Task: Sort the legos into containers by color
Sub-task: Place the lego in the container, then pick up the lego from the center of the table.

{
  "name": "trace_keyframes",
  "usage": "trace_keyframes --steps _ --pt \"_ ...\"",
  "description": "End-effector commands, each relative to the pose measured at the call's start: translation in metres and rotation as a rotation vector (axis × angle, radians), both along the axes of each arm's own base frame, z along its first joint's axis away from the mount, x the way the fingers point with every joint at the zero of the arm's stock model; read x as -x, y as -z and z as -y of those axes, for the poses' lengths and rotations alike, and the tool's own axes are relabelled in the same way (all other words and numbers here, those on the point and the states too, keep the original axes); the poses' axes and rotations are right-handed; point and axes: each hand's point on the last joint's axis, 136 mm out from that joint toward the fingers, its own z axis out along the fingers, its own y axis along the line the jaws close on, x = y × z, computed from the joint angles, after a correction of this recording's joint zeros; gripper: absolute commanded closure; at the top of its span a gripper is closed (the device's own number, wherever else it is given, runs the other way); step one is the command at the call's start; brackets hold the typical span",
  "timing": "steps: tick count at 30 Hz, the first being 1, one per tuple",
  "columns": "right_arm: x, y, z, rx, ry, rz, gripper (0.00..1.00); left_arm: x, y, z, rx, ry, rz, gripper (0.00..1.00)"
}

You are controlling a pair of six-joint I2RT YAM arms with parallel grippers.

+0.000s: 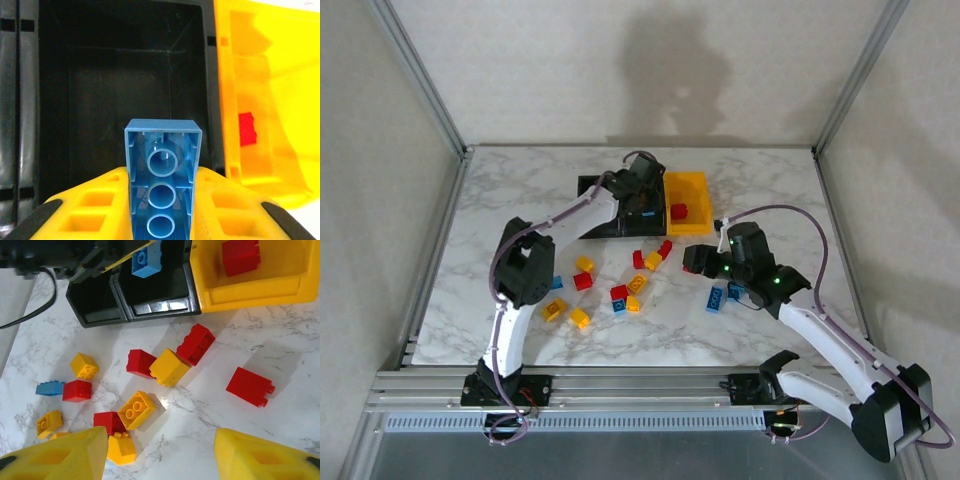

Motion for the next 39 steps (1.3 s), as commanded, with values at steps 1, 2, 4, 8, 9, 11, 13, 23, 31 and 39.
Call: trace_keyframes --steps 1,2,4,8,9,11,13,23,31,39 --pt "0.006 0.007 0.006 0.021 0.015 -0.011 0.42 -0.004 0.008 -0.004 -0.081 -0.04 -0.004 0.74" --pt "0.006 0.007 0.007 0.024 0.017 -0.009 0.42 -0.006 0.011 -0.004 -0.097 -0.046 -0.001 0.74" --pt "0.007 0.007 0.008 0.03 0.02 -0.007 0.42 -0.009 0.016 -0.003 -0.121 -0.057 0.004 0.72" --pt "0.006 0.007 0.009 0.036 0.02 -0.005 0.42 -0.014 0.025 -0.001 -0.136 -0.065 -0.009 0.69" --pt "0.006 0.007 0.009 0.04 0.022 -0.004 0.42 -0.014 0.026 -0.002 -0.142 -0.066 -0.01 0.67" --pt "0.006 0.006 0.01 0.041 0.026 -0.001 0.41 -0.014 0.028 -0.002 -0.15 -0.068 -0.011 0.63" --pt "0.005 0.005 0.011 0.04 0.03 0.003 0.41 -0.014 0.028 -0.005 -0.159 -0.075 -0.01 0.59" --pt "0.004 0.002 0.011 0.033 0.036 0.008 0.41 -0.007 -0.003 0.002 -0.127 -0.044 0.029 0.45" --pt "0.002 -0.007 0.009 0.038 0.026 0.026 0.4 0.038 -0.062 0.016 -0.044 0.081 0.07 0.45" --pt "0.017 -0.017 -0.022 -0.051 -0.126 0.053 0.32 0.107 -0.067 -0.047 0.005 0.027 0.067 0.38"
